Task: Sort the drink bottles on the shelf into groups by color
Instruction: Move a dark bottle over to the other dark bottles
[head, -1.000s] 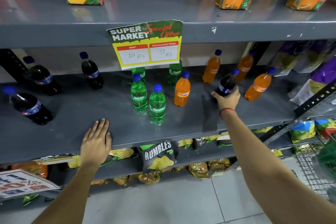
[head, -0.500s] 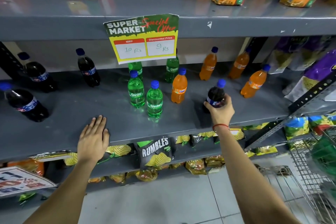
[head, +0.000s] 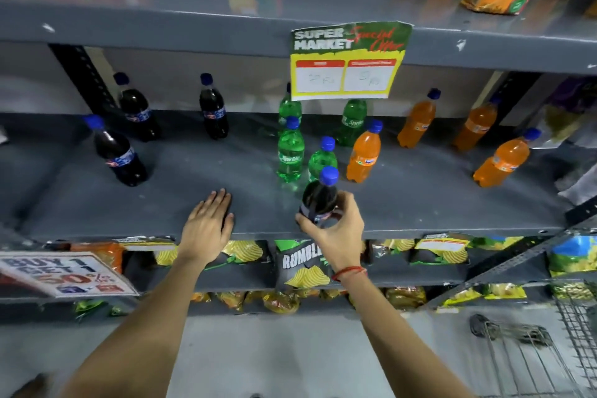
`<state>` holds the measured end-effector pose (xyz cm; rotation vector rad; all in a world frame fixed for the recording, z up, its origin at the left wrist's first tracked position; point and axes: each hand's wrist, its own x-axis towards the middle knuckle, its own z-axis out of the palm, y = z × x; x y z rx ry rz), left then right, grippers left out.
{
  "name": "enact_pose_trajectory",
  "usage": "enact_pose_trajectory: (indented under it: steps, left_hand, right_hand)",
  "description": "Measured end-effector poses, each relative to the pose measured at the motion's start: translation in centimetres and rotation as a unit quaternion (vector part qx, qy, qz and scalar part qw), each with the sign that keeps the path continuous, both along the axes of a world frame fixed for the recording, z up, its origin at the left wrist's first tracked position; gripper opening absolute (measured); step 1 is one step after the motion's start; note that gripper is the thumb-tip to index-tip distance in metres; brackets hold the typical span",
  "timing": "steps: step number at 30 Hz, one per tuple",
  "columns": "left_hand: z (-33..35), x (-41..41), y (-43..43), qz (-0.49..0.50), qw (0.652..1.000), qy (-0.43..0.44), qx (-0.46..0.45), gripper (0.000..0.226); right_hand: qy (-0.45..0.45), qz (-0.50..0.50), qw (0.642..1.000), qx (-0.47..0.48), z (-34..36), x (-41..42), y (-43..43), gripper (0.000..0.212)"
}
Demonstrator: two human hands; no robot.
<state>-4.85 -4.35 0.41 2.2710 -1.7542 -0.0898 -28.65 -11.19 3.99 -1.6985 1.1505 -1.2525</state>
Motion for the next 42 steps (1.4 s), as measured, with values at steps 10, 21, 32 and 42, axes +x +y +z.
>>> enact_pose_trajectory:
  steps: [10,21,32,42]
  left_hand:
    - [-0.6,3.0,1.7,0.041,0.999,0.022,-0.022,0.053]
    - [-1.6,3.3,1.4,0.038,0.998,0.000,-0.056,0.047]
    - [-1.6,3.5,1.4,0.037,0.996,-0.004,-0.078,0.045]
    - [-1.8,3.6,1.5,0.036,0.996,-0.014,-0.078,0.050]
  right_hand:
    - [0.085,0.073,0.994,0.018,0.8,13.8,-1.3,0.058]
    - [0.107,0.055,0.992,0.042,-0.4,22.8,-4.6,0.065]
    - [0.065,0.220,0.969,0.094,-4.0,21.1,-6.1,0.067]
    - [0.090,0.195,0.973,0.087,-3.4,20.8,-5.5,0.063]
